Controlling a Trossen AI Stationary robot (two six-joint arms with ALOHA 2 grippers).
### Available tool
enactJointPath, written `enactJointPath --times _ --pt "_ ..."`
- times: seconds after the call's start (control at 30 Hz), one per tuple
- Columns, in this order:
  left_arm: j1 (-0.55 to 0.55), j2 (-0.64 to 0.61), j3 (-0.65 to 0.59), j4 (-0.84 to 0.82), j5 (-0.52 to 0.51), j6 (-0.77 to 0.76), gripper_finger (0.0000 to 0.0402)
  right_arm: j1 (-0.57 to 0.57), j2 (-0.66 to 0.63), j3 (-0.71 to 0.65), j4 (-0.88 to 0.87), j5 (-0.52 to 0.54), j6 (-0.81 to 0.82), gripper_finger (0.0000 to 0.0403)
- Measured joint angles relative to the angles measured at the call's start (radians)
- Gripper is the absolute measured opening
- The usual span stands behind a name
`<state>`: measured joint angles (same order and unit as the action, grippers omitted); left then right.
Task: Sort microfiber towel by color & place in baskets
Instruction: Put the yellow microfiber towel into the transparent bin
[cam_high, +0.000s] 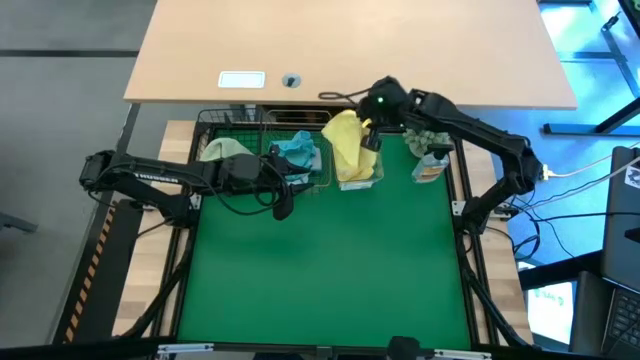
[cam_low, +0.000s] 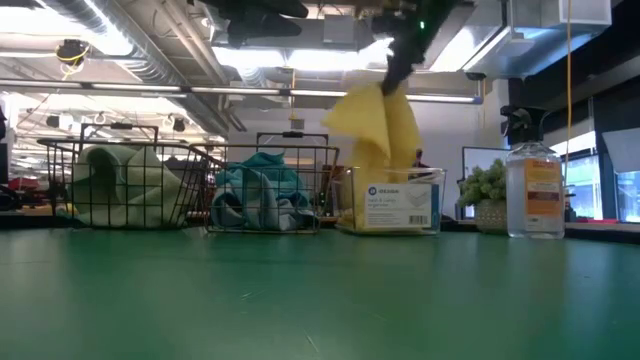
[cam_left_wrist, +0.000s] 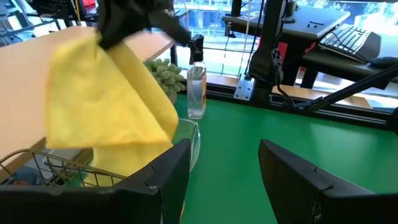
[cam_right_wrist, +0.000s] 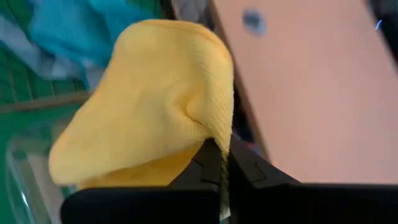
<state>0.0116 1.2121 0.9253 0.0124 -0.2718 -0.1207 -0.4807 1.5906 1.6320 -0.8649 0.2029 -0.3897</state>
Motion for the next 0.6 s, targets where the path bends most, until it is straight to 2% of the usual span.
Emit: enactJointPath --times 0.13,0.4,0.6 --pt "0.0 0.0 0.0 0.0 0.0 0.0 0.0183 -0.012 -0.001 -0.109 0.023 -0.041 0.028 0.0002" --pt "0.0 0.0 0.0 0.0 0.0 0.0 0.0183 -0.01 0.0 -0.362 0.288 -0.096 0.049 0.0002" --pt "0.0 0.0 0.0 0.0 0.0 0.0 0.0183 -0.01 0.0 -0.442 0.415 -0.11 0.049 0.0004"
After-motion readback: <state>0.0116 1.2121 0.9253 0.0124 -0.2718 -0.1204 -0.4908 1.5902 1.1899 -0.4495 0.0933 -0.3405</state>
